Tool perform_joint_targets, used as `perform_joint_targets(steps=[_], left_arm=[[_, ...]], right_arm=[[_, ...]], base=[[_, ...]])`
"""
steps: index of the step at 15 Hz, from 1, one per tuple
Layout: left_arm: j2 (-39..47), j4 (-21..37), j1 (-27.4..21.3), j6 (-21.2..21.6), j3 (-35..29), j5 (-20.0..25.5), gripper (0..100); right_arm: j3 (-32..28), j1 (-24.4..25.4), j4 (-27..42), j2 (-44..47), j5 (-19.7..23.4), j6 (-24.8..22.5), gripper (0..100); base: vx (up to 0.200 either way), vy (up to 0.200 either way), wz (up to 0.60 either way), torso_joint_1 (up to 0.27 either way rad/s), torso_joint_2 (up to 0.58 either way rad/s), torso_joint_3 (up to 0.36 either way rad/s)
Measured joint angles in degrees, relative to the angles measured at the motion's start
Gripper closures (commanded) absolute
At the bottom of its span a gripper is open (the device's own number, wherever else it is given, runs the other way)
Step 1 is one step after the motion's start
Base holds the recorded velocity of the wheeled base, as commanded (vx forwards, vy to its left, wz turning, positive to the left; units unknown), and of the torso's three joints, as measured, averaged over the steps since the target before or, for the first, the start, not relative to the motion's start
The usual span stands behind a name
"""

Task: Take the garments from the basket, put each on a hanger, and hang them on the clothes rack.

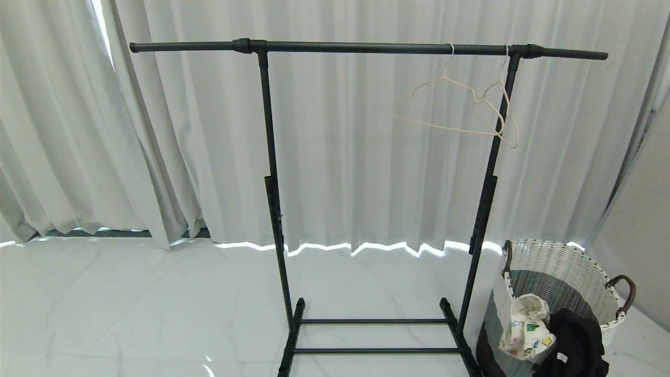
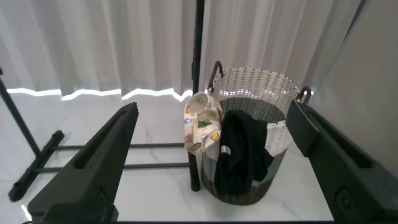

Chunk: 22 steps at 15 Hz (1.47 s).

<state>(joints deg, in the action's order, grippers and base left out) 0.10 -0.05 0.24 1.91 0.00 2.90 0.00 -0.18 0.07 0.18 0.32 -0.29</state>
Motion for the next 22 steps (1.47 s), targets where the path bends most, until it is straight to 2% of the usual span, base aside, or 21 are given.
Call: perform_joint_targets(steps=[4,13,22], left_arm=[[0.0,0.0,0.0,0.0,0.0,0.0,0],[0.0,0.0,0.0,0.1,0.0,0.0,0],[0.0,0.0,0.0,0.3,0.0,0.0,0]], right_arm=[[0.0,0.0,0.0,0.0,0.0,0.1,0],[0.0,0.0,0.0,0.0,0.0,0.0,0],[0.0,0.0,0.0,-0.1,0.0,0.0,0]], base=[[0.2,0.0,0.0,0.004,0.0,0.002],[0.0,0.0,0.0,0.0,0.0,0.0],[0.0,-0.2,0.0,0.003,0.0,0.004]])
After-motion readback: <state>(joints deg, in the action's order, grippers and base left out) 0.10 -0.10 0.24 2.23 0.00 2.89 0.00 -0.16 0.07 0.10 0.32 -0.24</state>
